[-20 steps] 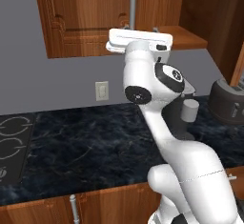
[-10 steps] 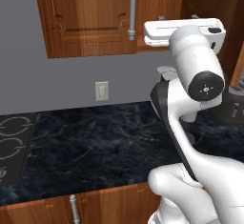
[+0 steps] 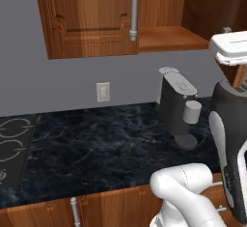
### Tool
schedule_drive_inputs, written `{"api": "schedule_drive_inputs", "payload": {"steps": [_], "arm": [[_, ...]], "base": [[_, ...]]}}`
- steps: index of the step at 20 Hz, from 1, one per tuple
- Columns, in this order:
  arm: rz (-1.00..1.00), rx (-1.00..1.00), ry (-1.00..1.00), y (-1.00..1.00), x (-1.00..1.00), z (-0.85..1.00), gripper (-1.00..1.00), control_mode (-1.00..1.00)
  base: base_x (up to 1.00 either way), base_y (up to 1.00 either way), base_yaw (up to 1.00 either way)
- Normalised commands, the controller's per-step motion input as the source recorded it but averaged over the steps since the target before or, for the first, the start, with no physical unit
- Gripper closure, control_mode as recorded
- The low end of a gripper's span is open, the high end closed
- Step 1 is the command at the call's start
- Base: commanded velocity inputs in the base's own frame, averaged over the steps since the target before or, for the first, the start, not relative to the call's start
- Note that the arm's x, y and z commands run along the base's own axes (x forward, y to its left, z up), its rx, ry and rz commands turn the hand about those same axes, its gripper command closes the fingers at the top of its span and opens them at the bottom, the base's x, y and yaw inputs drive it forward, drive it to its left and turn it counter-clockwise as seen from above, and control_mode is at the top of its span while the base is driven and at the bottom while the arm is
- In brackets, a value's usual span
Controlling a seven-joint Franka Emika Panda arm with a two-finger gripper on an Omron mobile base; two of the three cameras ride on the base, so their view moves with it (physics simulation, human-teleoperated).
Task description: Open the cabinet and move the ladle to the pot. Then close the cabinet.
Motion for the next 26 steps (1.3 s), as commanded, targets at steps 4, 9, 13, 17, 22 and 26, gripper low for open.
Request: {"api": "schedule_drive_inputs", "payload": {"steps": [4, 9, 13, 17, 22, 26], "arm": [[0.00, 0.00, 0.08, -0.50, -1.00, -0.05, -1.00, -1.00], [0.05, 0.03, 0.11, -0.51, -0.73, -0.04, -1.00, -1.00], [0.23, 0.23, 0.17, -0.74, 0.24, -0.17, -1.00, -1.00], [0.33, 0.24, 0.20, -0.40, 0.71, -0.29, -1.00, -1.00], [0.33, 0.21, 0.14, -0.16, 0.82, -0.20, -1.00, -1.00], [0.35, 0.19, 0.08, -0.03, 0.85, -0.08, -1.00, -1.00]], "base": [[0.00, 0.00, 0.00], [0.00, 0.00, 0.00], [0.00, 0.00, 0.00], [0.00, 0.00, 0.00], [0.00, 0.00, 0.00], [0.00, 0.00, 0.00]]}}
